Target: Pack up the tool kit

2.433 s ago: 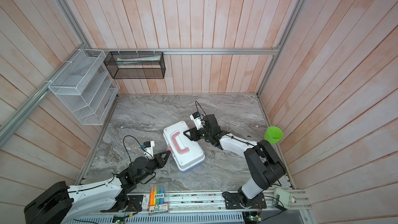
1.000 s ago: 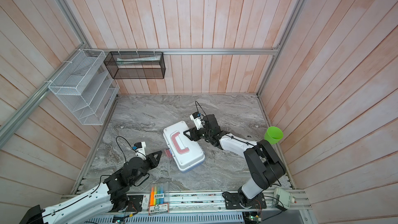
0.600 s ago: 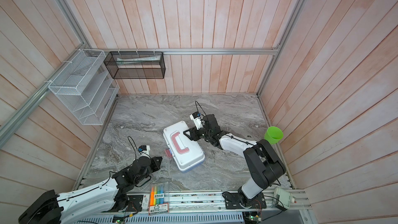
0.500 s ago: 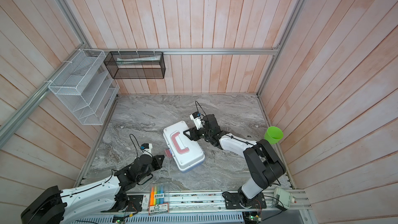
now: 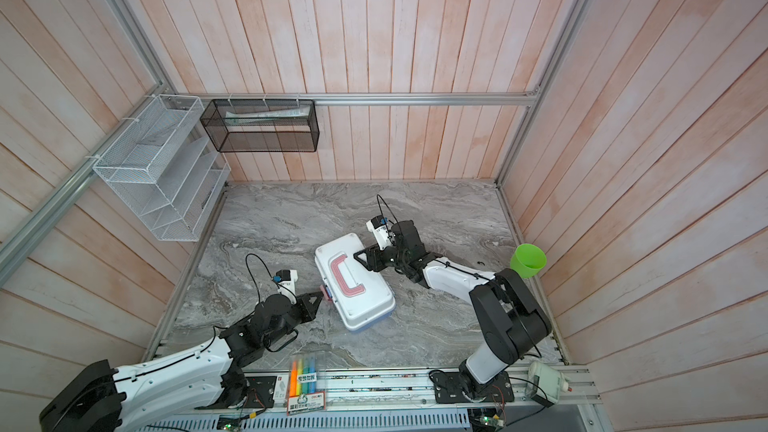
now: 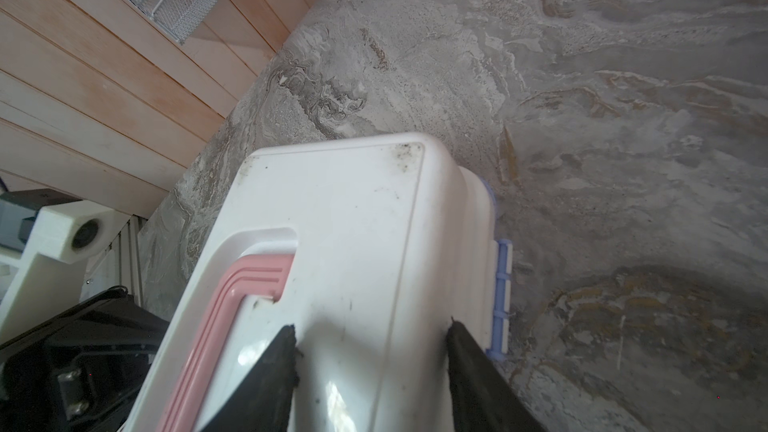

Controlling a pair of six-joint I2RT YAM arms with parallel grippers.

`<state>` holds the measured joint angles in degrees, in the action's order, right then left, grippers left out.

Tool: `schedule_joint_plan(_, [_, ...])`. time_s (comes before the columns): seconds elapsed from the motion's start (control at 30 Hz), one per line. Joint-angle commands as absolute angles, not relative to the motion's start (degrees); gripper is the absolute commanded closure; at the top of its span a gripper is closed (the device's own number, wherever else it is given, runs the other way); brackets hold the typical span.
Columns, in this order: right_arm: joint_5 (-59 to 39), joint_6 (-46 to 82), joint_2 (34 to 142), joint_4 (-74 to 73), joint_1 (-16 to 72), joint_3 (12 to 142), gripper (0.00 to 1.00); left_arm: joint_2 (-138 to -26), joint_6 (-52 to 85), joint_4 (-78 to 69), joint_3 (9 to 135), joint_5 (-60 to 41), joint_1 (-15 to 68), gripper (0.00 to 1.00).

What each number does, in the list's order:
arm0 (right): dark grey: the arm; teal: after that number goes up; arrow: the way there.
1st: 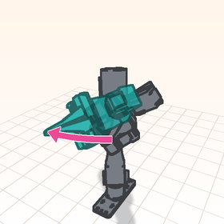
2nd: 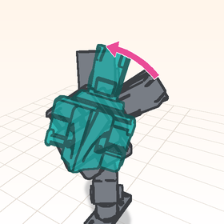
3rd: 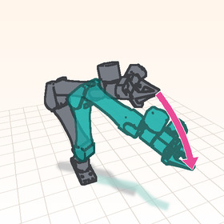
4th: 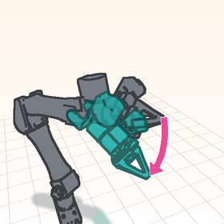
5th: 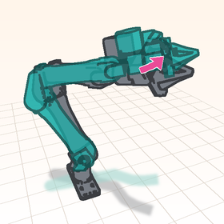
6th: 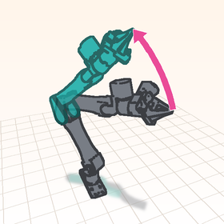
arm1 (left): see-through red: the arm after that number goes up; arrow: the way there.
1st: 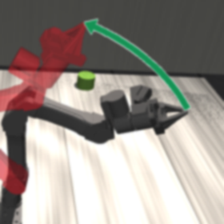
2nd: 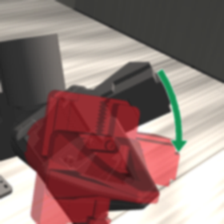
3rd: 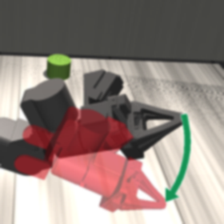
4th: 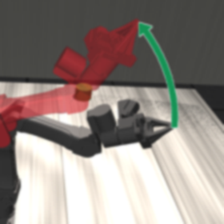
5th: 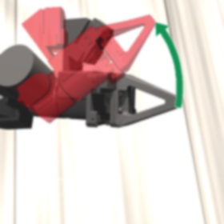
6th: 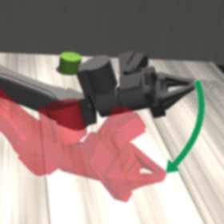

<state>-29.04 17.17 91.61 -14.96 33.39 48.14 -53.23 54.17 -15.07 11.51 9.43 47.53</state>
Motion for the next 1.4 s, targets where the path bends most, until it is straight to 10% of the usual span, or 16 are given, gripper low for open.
schedule_joint_plan(0.0, [-29.8,16.4,95.1,-4.8,35.1,46.0,0.46,-52.9,52.8,-16.5,11.4,8.7,47.5,0.89])
schedule_joint_plan(0.57, [-30.1,16.8,95.4,-5.8,35.1,45.6,0.46,-40.3,53.6,0.4,12.0,15.8,46.8,0.91])
schedule_joint_plan(1.37, [-29.8,17.0,95.0,-6.0,35.3,44.7,0.46,-57.5,49.3,-16.8,15.6,6.3,46.9,0.95])
